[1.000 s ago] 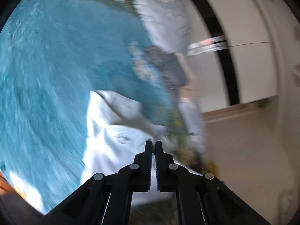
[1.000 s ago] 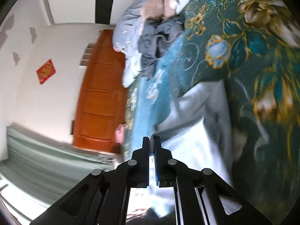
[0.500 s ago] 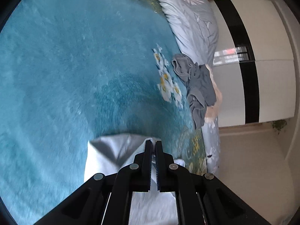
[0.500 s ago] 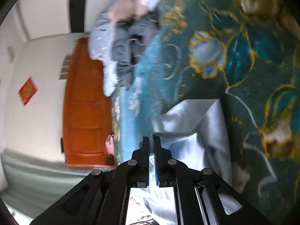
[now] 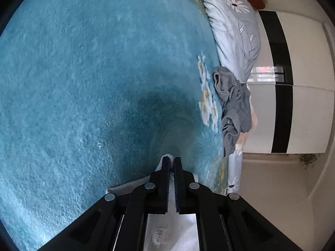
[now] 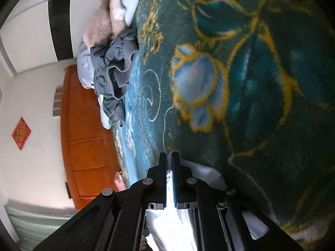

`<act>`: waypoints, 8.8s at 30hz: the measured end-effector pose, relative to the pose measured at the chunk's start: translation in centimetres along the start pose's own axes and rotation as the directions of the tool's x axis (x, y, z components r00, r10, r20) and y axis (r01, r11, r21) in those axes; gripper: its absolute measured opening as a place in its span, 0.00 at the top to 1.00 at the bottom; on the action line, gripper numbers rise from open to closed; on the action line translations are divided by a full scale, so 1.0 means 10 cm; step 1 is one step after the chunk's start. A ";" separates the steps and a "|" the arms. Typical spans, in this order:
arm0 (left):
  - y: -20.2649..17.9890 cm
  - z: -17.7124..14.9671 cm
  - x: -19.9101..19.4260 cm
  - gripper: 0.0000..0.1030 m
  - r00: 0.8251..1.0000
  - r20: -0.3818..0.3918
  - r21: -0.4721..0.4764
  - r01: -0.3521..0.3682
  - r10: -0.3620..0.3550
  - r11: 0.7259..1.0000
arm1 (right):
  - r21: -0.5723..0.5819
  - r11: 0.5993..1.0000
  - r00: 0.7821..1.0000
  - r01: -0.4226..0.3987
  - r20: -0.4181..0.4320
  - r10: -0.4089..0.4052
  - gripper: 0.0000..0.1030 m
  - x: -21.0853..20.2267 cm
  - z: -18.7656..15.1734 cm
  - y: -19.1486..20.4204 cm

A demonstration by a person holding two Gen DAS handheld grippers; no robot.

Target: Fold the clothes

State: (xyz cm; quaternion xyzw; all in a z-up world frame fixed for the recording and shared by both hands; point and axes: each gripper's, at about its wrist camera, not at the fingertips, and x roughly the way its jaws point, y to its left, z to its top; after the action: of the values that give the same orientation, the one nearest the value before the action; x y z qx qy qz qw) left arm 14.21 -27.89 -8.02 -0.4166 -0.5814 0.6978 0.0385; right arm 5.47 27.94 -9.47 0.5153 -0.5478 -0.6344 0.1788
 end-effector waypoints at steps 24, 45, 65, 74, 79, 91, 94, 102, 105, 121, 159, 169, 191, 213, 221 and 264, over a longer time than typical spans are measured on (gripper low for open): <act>0.19 -1.53 -0.96 0.54 0.979 0.008 0.369 -0.191 0.202 0.910 | -0.264 0.951 0.987 0.159 0.030 -0.156 0.61 -1.37 -1.36 -0.45; 0.20 -1.75 -0.97 0.78 0.996 0.016 0.456 -0.088 0.091 0.886 | -0.201 0.971 0.991 0.132 0.017 -0.131 0.60 -1.23 -1.48 -0.52; -0.06 -1.63 -1.12 0.86 0.976 0.086 0.528 -0.213 0.198 0.822 | -0.400 0.879 0.966 0.259 0.099 -0.240 0.60 -1.03 -1.40 0.10; -0.79 -1.25 -0.23 0.61 0.972 0.049 0.643 -0.206 0.229 0.737 | -0.544 0.808 0.959 0.229 -0.018 -0.284 0.60 -0.01 -1.40 0.68; -0.89 -1.19 0.32 0.61 0.962 -0.045 0.682 -0.167 0.268 0.712 | -0.578 0.783 0.948 0.227 -0.052 -0.313 0.60 0.33 -1.39 0.73; -0.63 -0.51 0.31 0.61 0.967 -0.002 0.544 -0.211 0.253 0.812 | -0.669 0.698 0.915 0.254 -0.069 -0.398 0.60 0.94 -1.09 0.94; -0.60 -0.49 0.26 0.61 0.972 0.017 0.531 -0.206 0.233 0.822 | -0.640 0.720 0.924 0.270 -0.039 -0.381 0.60 0.96 -0.92 0.95; -0.57 -0.49 0.05 0.61 0.960 0.060 0.500 -0.266 0.273 0.824 | -0.575 0.762 0.936 0.298 0.019 -0.351 0.60 0.70 -0.80 0.89; -0.49 -0.49 -0.26 0.58 0.941 0.115 0.457 -0.333 0.317 0.824 | -0.595 0.731 0.930 0.333 0.078 -0.360 0.60 0.38 -0.83 0.97; -0.74 -2.17 0.04 0.48 0.908 -0.271 0.803 0.030 0.320 0.595 | -0.372 0.893 0.963 0.254 0.015 -0.268 0.52 -1.10 -1.43 -0.17; 0.08 -1.61 -1.31 0.70 0.994 0.096 0.567 -0.102 0.057 0.817 | -0.741 0.638 0.957 0.211 0.023 -0.290 0.91 0.03 -2.29 1.41; 0.40 -1.46 -1.54 0.69 0.993 0.114 0.450 -0.036 -0.017 0.892 | -0.973 0.203 0.820 0.110 -0.027 -0.572 0.91 1.33 -3.46 2.00; 0.48 -1.47 -1.51 0.56 0.996 0.086 0.408 -0.010 -0.028 0.913 | -0.998 0.039 0.624 -0.055 -0.065 -0.779 0.73 1.84 -3.89 1.66; 0.52 -1.59 -1.25 0.95 1.000 0.017 0.350 0.005 -0.012 0.937 | -0.782 0.586 0.825 0.213 -0.177 -0.536 0.54 0.35 -2.26 0.75; 0.69 -1.67 -1.08 0.94 0.999 -0.036 0.332 -0.017 0.030 0.943 | -0.725 0.678 0.830 0.123 -0.299 -0.471 0.44 0.51 -2.28 0.51; 0.48 -1.34 -0.82 0.42 0.998 -0.054 0.287 0.036 -0.021 0.957 | -0.814 0.501 0.779 0.295 -0.099 -0.619 0.88 0.40 -1.50 0.79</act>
State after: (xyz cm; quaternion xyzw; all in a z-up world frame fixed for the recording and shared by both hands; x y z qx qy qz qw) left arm 29.97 -23.42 -7.39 -0.4158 -0.4782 0.7637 0.1235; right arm 13.92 14.46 -2.40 0.6307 -0.0221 -0.7147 0.3015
